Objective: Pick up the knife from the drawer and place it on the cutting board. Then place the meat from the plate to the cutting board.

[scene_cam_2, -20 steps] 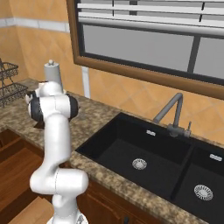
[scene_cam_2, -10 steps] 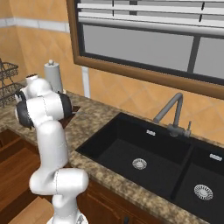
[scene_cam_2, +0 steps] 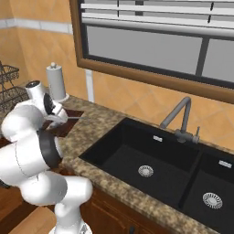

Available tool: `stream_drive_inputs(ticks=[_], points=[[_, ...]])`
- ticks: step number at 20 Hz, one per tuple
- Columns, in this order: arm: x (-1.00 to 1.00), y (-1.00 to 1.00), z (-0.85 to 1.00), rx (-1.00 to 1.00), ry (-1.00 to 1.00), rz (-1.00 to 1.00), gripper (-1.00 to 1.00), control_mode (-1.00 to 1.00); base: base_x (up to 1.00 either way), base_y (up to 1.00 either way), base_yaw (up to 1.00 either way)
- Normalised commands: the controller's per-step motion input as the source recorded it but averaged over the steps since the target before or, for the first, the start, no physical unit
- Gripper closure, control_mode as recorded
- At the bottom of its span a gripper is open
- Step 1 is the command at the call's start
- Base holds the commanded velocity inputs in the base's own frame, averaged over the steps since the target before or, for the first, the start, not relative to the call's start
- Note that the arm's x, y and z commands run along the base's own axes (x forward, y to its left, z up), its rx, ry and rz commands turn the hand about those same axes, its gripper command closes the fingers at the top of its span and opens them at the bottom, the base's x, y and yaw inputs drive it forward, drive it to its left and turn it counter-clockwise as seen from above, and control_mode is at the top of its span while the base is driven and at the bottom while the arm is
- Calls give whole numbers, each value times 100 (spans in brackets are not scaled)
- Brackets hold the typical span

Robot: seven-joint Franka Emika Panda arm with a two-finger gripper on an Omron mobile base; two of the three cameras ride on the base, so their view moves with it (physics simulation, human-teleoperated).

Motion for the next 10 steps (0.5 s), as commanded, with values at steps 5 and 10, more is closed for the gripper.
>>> stream_drive_inputs(ticks=[5,10], points=[[-100,-100,70,7,-5,-7,-100,-100,0,0,0],[-100,-100,91,0,0,-9,-100,-100,0,0,0]])
